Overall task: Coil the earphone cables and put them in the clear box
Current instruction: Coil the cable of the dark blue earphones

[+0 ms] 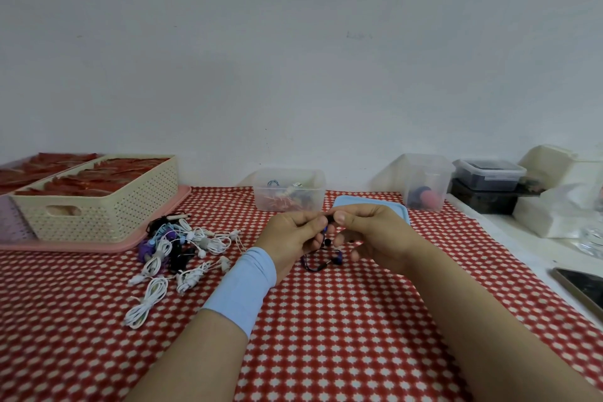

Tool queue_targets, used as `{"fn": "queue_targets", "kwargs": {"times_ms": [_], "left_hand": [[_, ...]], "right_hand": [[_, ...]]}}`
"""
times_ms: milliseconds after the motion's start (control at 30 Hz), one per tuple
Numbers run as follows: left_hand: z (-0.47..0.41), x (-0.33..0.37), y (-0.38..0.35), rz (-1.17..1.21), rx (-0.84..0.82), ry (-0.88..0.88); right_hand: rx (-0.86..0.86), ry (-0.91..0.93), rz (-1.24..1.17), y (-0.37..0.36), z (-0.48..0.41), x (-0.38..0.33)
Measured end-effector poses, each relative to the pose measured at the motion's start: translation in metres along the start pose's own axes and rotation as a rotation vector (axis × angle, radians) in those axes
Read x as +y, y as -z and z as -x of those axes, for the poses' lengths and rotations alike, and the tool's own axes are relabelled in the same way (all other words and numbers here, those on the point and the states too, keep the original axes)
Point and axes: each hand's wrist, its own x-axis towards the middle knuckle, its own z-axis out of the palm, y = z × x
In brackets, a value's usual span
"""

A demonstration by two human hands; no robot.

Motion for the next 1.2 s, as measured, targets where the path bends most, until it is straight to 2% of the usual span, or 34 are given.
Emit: {"fn": "queue_targets", "kwargs": {"times_ms": [100, 267, 500, 867, 1000, 1200], "left_hand": [[0.001, 0.001, -0.002, -0.007, -0.002, -0.007], [0.001, 0.002, -0.001, -0.169, 0.033, -0.067], [0.004, 0.006, -0.003, -0.196, 0.049, -0.056], [0.007, 0.010, 0.000, -0.392, 0.112, -0.097], [0.006, 0.010, 0.002, -0.449, 0.114, -0.131], [0.004, 0.008, 0.002, -0.530, 0.120, -0.224]], "right_hand": [[0.014, 0.030, 0.021, -0.001, 0.001, 0.000], [0.045, 0.004, 0.055, -0.001, 0.002, 0.001], [0.083, -0.023, 0.004, 0.001, 0.000, 0.000], [0.167, 0.098, 0.245, -0.004, 0.005, -0.003], [0.126, 0.110, 0.329, -0.002, 0.004, -0.003], [0.115, 0.090, 0.321, 0.000, 0.005, -0.004]]}}
